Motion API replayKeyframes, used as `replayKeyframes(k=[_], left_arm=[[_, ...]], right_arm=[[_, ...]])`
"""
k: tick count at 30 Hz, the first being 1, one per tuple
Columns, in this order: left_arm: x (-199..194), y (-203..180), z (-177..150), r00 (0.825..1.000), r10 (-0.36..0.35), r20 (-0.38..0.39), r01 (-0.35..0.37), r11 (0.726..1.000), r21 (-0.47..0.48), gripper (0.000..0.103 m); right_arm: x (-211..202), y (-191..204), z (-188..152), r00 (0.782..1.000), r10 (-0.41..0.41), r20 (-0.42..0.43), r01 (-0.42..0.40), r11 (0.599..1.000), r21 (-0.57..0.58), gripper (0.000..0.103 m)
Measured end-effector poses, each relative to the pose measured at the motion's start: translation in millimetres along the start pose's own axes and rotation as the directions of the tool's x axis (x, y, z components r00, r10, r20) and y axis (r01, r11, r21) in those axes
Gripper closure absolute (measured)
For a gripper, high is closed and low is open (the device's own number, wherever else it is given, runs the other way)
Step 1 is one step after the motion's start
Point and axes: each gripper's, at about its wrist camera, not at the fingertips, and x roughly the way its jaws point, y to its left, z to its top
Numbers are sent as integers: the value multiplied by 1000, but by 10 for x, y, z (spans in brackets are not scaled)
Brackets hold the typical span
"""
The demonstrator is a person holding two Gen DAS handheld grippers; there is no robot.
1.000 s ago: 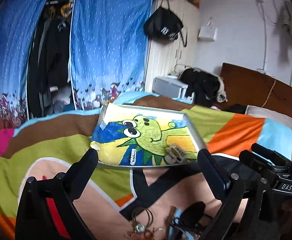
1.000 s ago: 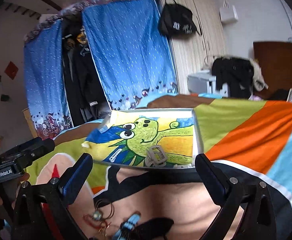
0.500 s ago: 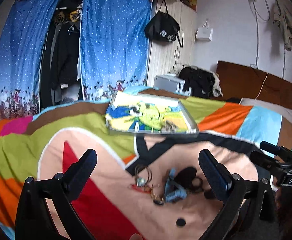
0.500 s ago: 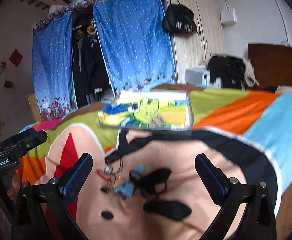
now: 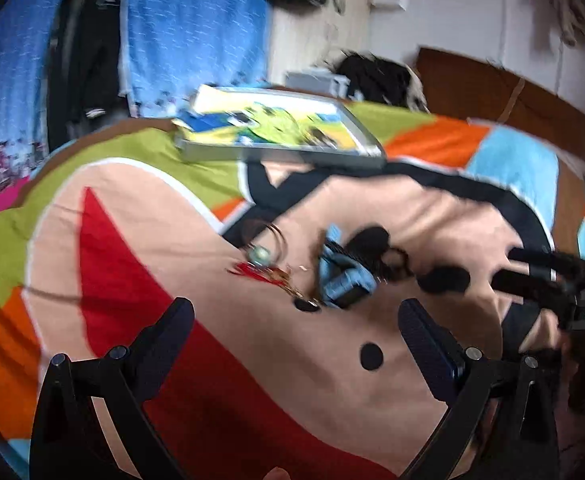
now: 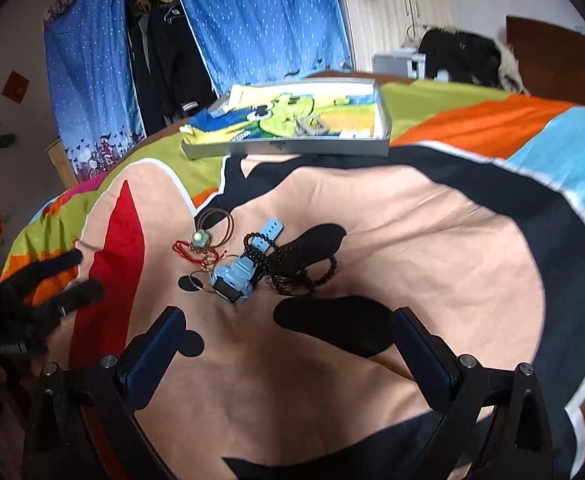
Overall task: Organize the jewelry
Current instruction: 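Move both open tools back toward the remaining jewelry on the bed, then grasp the blue watch with the left tool while the right tool grasps the black bead necklace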
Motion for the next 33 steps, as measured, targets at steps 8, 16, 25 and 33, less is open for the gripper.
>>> replayKeyframes(k=[8,16,25,33], left_arm=[[399,-147,10,995,-87,-42,90,992,84,3],[729,-112,114,983,-175,-60,179,982,68,9],[1094,-198,100,956,-245,-160,264,958,111,40],[1308,-104,85,947,-228,-225,248,967,64,59]], right_arm=[[396,-270,211,998,24,-66,-25,999,-26,0],[869,-465,332,986,56,-156,-69,995,-75,12],[1255,-479,333,966,56,-254,-104,979,-177,28],[1426,-405,300,961,20,-277,-92,964,-251,32]])
